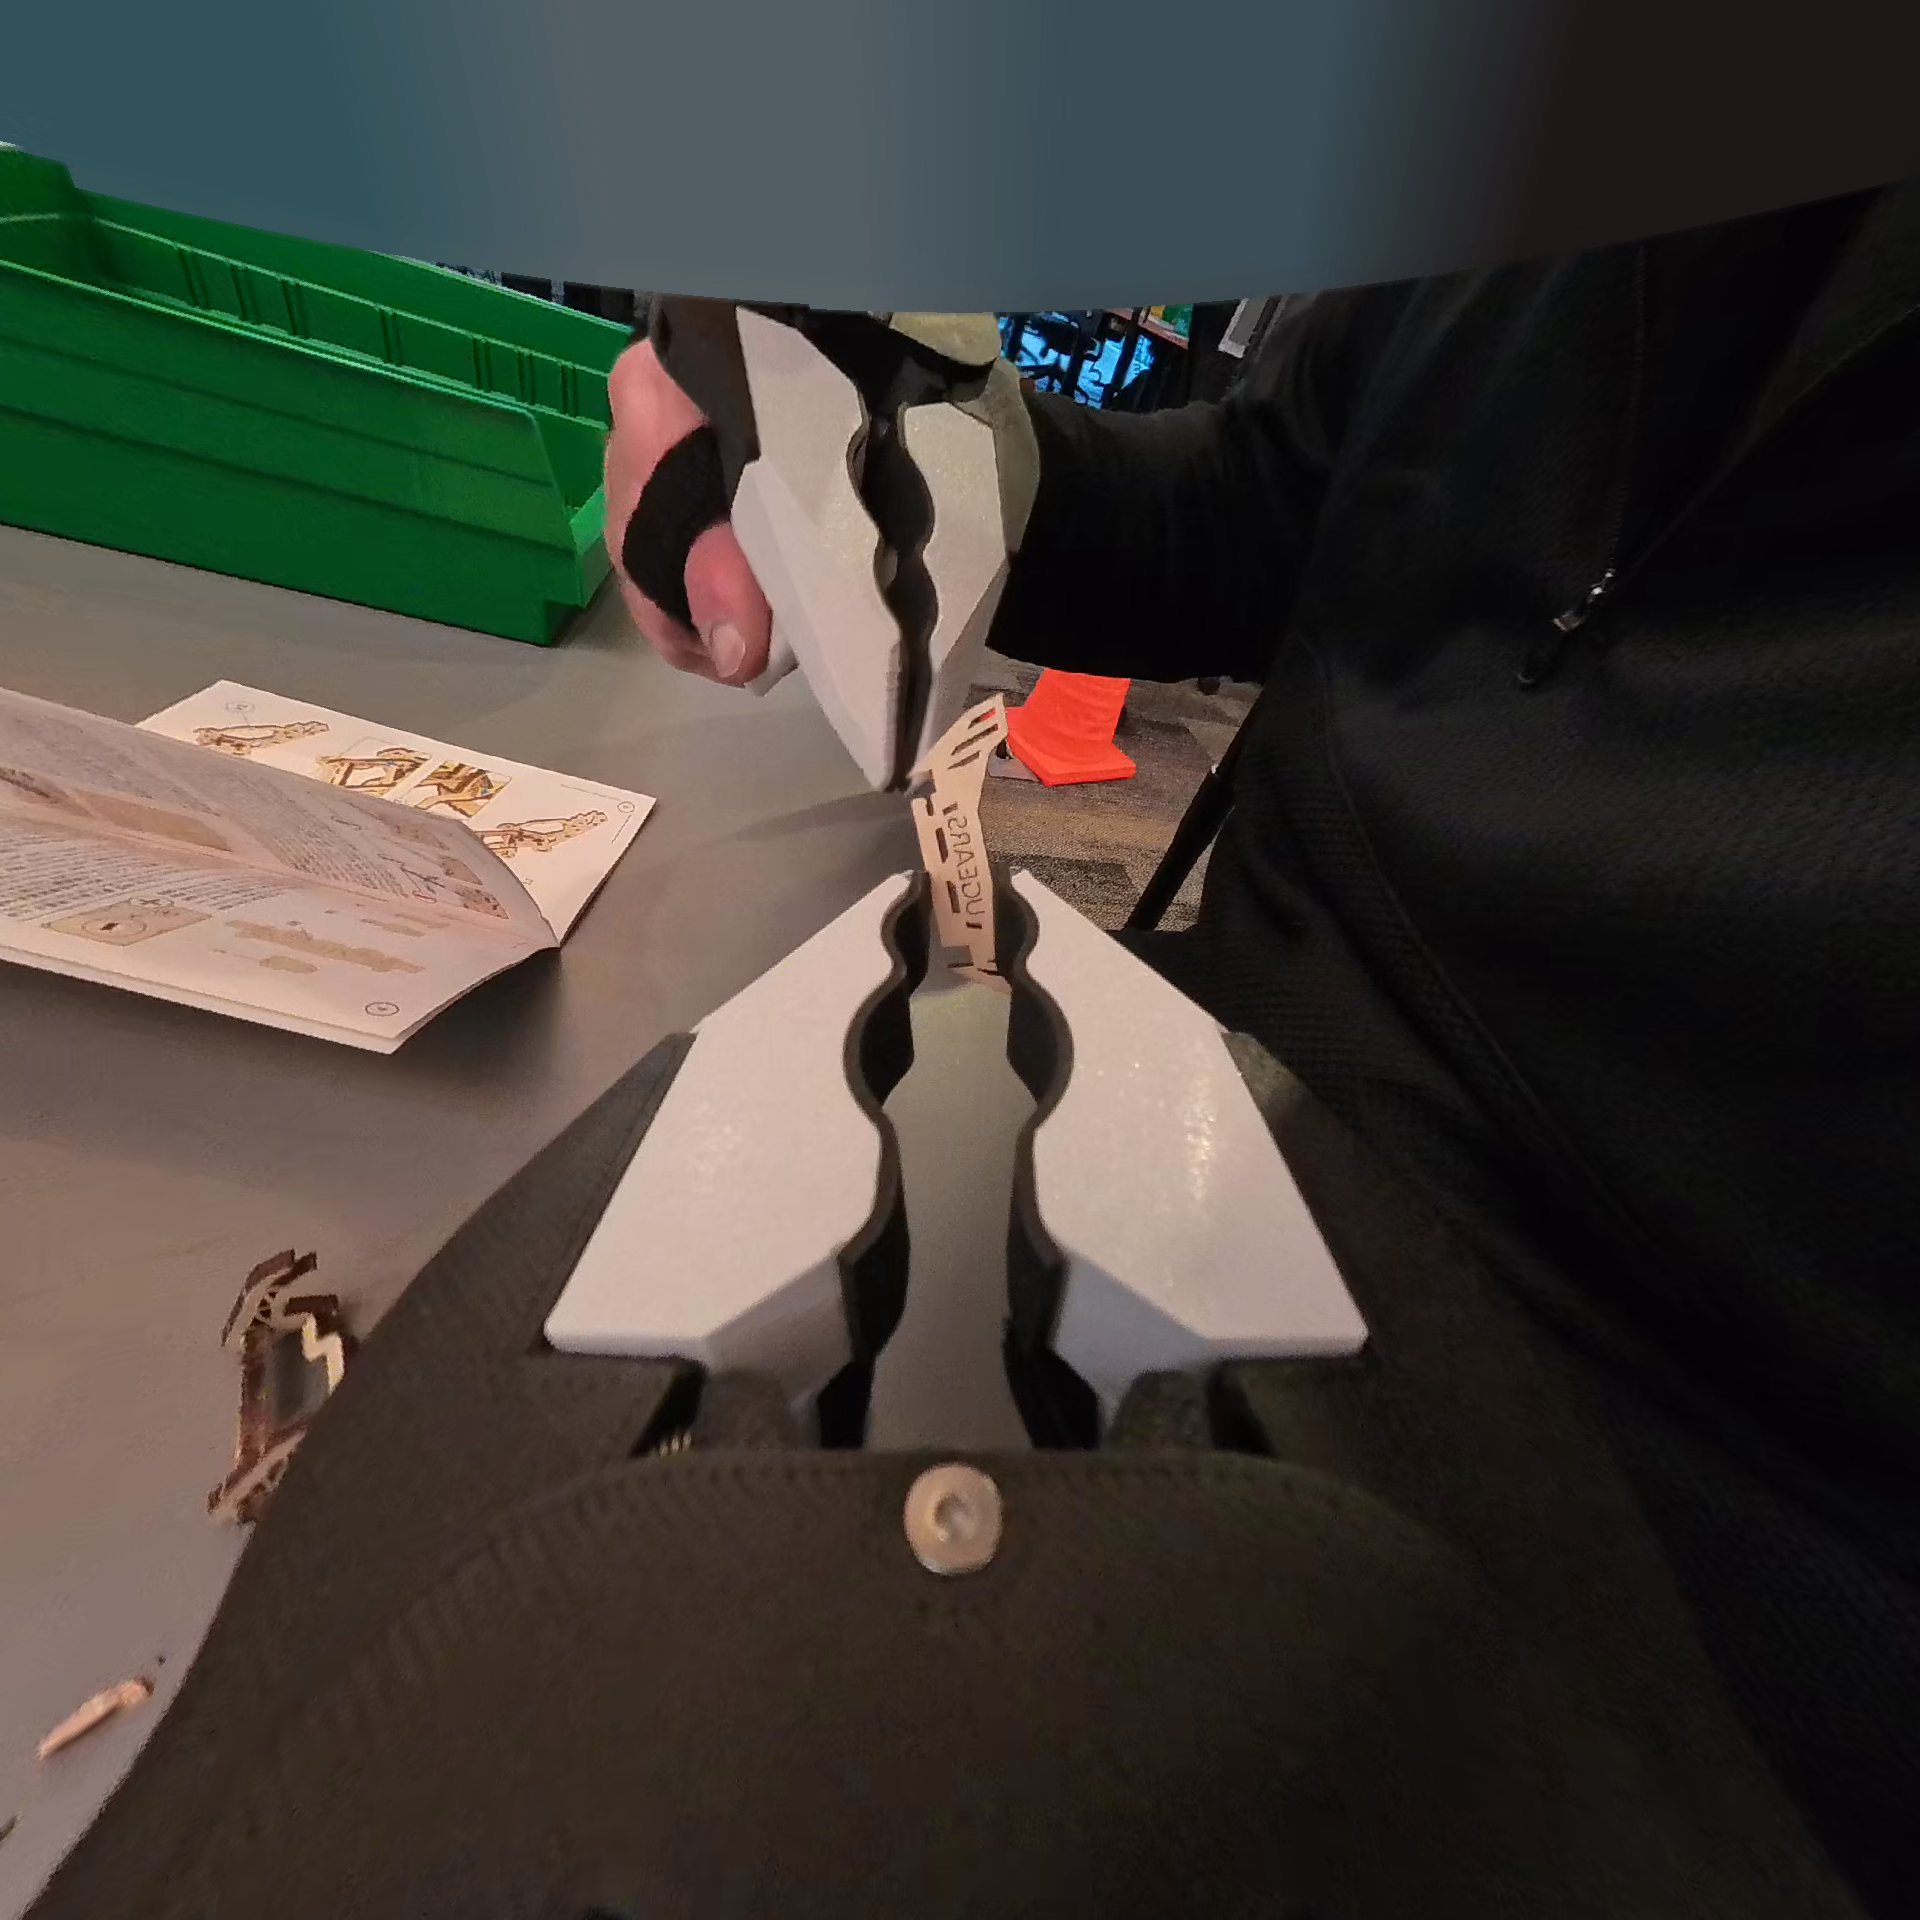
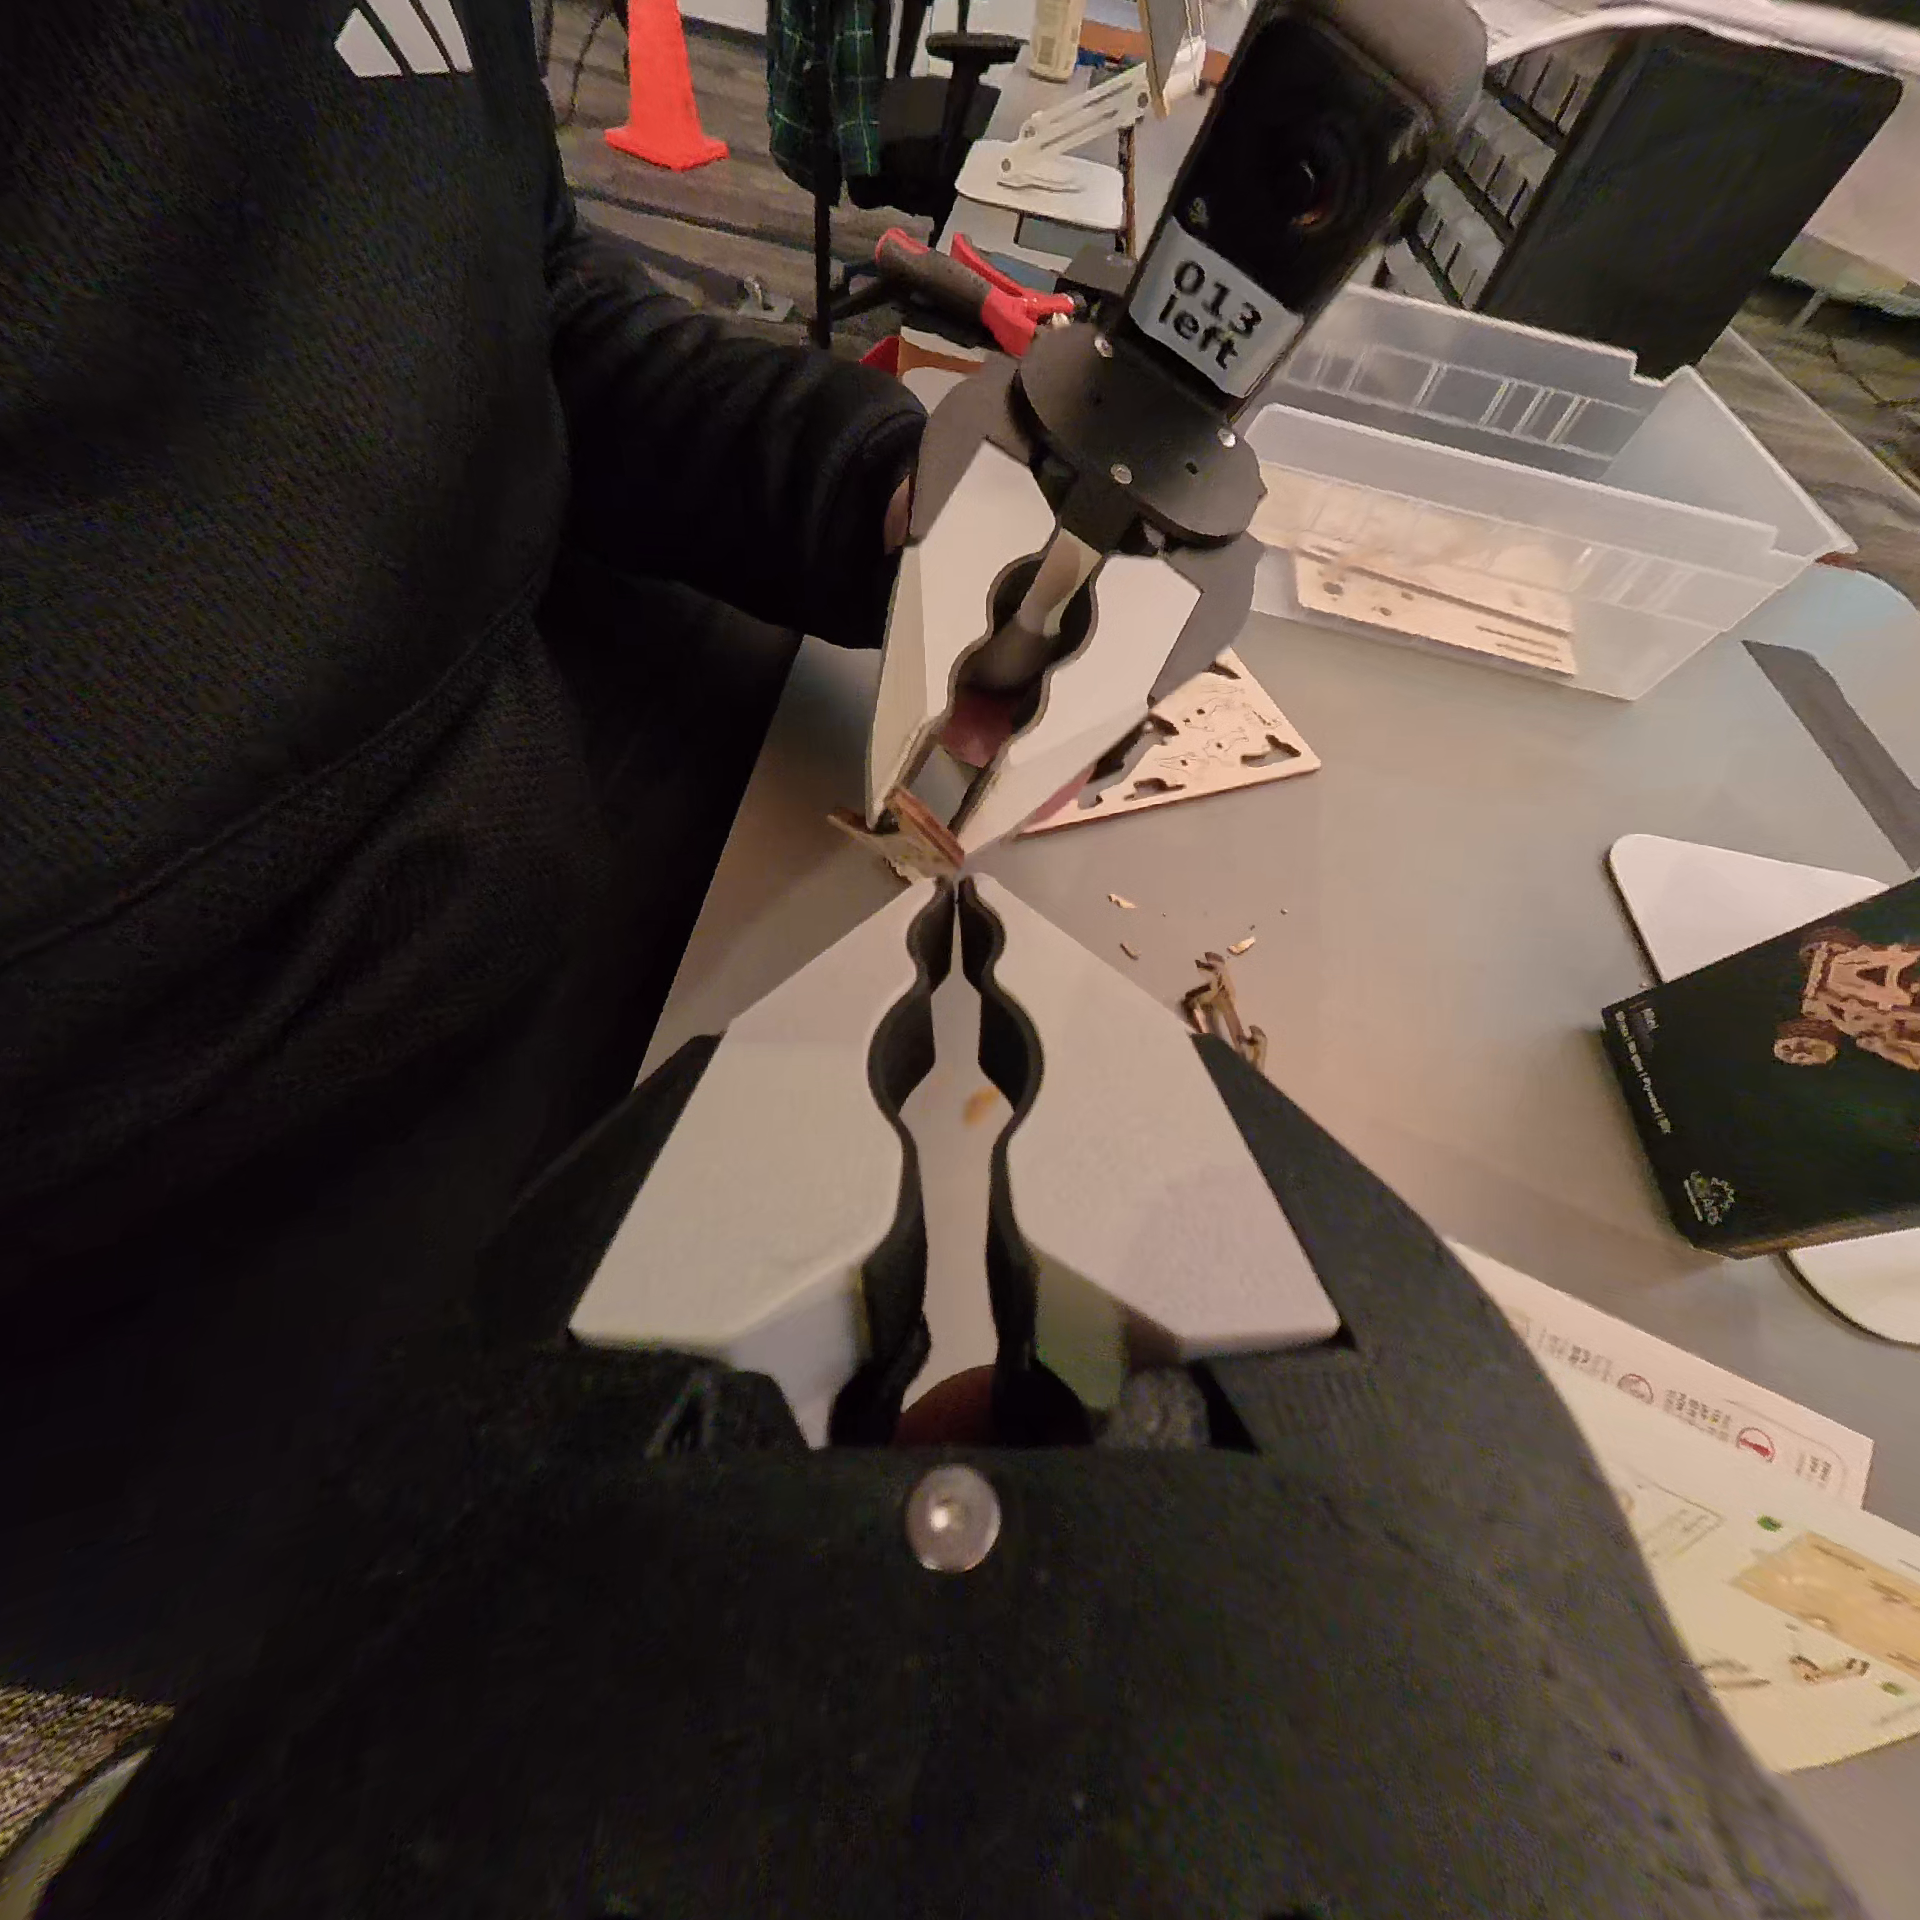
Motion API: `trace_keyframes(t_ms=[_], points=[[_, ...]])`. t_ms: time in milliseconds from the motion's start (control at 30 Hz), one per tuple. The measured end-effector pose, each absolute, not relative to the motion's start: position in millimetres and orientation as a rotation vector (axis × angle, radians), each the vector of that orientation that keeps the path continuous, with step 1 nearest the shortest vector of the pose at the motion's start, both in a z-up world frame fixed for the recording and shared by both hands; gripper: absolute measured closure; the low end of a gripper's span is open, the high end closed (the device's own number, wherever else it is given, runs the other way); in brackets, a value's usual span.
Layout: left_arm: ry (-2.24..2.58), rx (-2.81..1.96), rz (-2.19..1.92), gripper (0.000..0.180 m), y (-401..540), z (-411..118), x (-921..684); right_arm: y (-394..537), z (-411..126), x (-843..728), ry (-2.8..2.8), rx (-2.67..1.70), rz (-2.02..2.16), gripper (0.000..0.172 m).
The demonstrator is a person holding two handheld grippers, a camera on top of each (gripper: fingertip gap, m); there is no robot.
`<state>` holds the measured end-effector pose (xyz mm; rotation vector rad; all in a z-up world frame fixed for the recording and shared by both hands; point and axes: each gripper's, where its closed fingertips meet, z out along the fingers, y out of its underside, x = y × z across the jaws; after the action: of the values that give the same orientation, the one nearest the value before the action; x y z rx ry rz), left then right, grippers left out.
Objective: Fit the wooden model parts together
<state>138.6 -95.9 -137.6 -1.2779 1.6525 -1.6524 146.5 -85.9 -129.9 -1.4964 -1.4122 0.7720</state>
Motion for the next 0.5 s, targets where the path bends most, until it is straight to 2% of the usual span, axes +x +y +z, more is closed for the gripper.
trace_keyframes(t_ms=[267, 500], points=[[1.644, -1.403, -1.555, 0.171, -93, -149, 113, -78, -180, 154, -1.339, -1.808, 0.615, 0.156], [1.582, -1.503, -1.516, 0.17, -87, -166, 107, -34, -243, 171, -1.188, -1.981, 0.102, 0.154]])
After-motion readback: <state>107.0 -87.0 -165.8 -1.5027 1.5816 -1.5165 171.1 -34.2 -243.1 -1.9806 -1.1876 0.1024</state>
